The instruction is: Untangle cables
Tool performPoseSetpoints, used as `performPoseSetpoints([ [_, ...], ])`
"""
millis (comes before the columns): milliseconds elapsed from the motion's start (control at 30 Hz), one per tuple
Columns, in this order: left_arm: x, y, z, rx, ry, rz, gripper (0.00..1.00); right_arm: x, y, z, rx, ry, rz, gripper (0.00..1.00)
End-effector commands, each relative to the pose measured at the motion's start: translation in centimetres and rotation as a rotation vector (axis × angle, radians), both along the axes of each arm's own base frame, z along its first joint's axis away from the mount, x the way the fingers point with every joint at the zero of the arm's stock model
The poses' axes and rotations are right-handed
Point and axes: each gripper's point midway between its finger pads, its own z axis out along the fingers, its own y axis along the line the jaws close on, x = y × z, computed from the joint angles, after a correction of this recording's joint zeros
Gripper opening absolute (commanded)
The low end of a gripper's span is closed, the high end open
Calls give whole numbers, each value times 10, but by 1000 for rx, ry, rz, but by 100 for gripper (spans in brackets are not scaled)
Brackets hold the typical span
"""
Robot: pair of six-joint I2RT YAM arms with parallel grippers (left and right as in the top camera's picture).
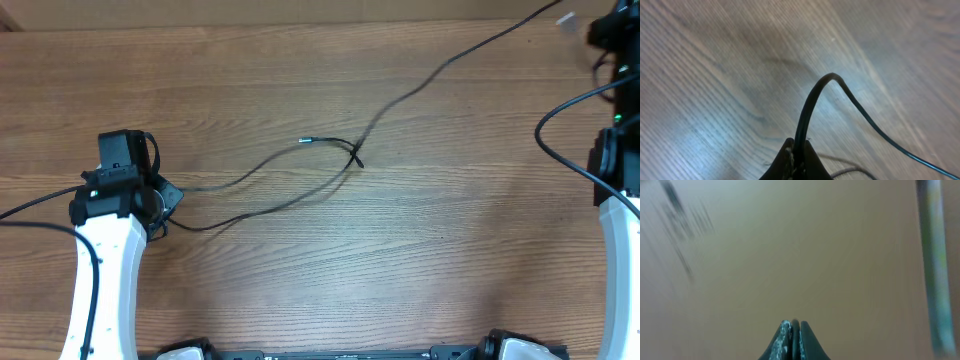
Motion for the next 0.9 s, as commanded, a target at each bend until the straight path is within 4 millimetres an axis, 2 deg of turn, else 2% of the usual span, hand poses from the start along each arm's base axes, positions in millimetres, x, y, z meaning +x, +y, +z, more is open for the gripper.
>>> performPoseSetpoints([
  [0,1,9,-8,33,53,0,4,-16,-12,46,-51,-179,-47,4],
  [33,1,9,-13,30,70,0,4,-21,-14,57,-63,-230,-56,4],
  [133,1,9,-22,23,102,0,4,-30,-18,74,-134,-301,-90,4],
  [267,1,8,-32,14,140,-1,4,-22,-29,67,-296,-239,-192,4],
  [333,1,8,-35,9,150,-3,4,-12,-38,57,-366,-177,-251,4],
  [367,1,7,-38,3,155,-3,4,-2,-44,46,-408,-115,-279,4],
  [500,2,2,-41,-22,158,-11,4,24,-57,17,-423,-50,-285,4],
  [567,2,2,-41,-22,158,-12,4,33,-64,17,-424,-86,-309,4],
  [700,5,3,-40,-20,146,-12,4,52,-79,32,-413,-118,-362,4],
  [767,5,3,-40,-20,147,-12,4,67,-94,38,-395,-94,-405,4],
  [833,5,3,-40,-20,146,-11,4,81,-113,30,-383,-40,-441,4],
  [867,5,3,-40,-21,146,-7,4,90,-124,19,-373,7,-454,4],
])
